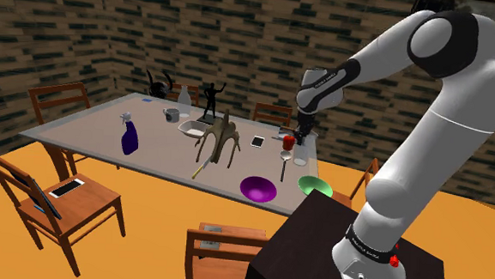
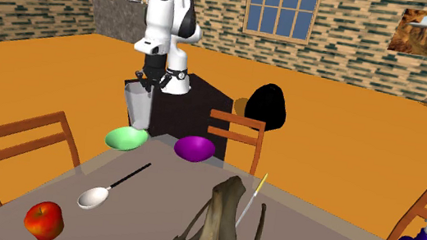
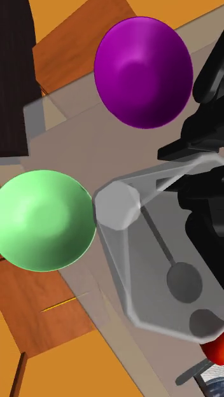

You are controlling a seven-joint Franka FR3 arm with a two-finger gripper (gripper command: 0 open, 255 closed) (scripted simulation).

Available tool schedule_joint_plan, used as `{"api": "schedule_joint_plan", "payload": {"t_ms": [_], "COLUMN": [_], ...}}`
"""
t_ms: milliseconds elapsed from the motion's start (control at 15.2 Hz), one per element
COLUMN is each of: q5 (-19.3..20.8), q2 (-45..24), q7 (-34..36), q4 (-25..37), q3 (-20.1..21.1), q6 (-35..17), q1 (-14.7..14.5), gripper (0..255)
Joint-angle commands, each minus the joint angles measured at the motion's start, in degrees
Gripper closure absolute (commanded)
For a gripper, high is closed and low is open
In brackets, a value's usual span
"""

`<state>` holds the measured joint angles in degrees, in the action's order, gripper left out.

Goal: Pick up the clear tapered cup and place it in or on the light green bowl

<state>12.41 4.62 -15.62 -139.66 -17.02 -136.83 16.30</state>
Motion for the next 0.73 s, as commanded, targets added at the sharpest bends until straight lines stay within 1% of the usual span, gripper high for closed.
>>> {"api": "schedule_joint_plan", "payload": {"t_ms": [0,462,528,660], "q5": [1.3,6.9,7.4,7.4], "q2": [2.9,13.3,14.1,12.9], "q7": [-1.7,-7.9,-8.5,-8.4], "q4": [-2.7,-10.4,-10.9,-11.5], "q3": [-1.3,-6.1,-6.5,-6.8], "q6": [-0.2,1.2,1.4,-0.5], "q1": [1.4,7.1,7.7,7.7], "gripper": [255,255,255,255]}}
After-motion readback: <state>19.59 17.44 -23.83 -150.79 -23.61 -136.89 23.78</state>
